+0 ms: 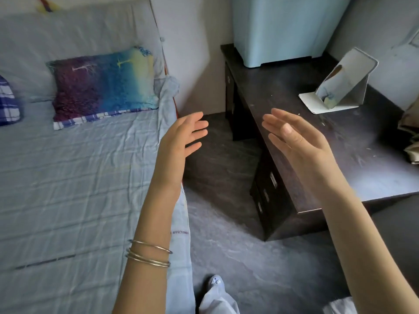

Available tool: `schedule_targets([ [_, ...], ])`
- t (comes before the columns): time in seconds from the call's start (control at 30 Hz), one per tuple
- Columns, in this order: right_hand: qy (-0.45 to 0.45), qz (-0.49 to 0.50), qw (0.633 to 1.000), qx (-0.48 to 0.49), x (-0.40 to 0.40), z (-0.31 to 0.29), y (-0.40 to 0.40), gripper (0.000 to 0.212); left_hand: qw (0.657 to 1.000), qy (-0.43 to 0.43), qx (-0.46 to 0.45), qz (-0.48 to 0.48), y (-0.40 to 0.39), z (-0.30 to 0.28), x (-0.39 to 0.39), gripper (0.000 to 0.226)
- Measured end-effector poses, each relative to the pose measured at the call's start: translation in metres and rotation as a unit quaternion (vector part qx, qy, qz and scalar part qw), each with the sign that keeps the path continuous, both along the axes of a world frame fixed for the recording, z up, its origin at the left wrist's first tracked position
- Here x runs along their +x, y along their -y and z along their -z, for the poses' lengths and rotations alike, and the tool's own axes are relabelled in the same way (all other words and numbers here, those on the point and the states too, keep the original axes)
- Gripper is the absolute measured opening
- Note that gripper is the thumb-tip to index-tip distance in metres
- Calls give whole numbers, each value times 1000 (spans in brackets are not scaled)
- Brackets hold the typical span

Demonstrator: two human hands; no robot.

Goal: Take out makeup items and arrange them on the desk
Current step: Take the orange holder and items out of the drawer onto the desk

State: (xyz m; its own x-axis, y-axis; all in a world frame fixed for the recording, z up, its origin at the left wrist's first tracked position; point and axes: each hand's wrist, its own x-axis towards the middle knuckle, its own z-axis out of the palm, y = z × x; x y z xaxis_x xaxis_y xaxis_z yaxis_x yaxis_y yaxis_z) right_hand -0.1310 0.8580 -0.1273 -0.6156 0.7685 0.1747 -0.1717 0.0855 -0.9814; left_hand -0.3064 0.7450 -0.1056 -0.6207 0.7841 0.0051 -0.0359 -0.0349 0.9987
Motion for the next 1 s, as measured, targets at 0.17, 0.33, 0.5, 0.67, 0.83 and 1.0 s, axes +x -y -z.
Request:
schedule_targets([
  [0.17,6,43,999,-20,-33,17,-15,65,998,5,-28,63,-34,17,-38,29],
  [0.33,27,78,996,-46,-48,33,-34,63,991,32,-64,112,-66,35,-53,27],
  [0.5,42,105,991,-71,-61,52,-60,66,984,41,-100,138,-102,51,-68,28],
  [0.67,44,126,987,-88,-73,68,-100,69,978,31,-130,158,-147,63,-84,31],
  [0.83,33,161,981,-105,-83,71,-151,70,970,17,-145,193,-206,61,-95,32],
  [1.0,40,167,979,-114,-87,77,-191,69,962,10,-165,219,-260,66,-99,34],
])
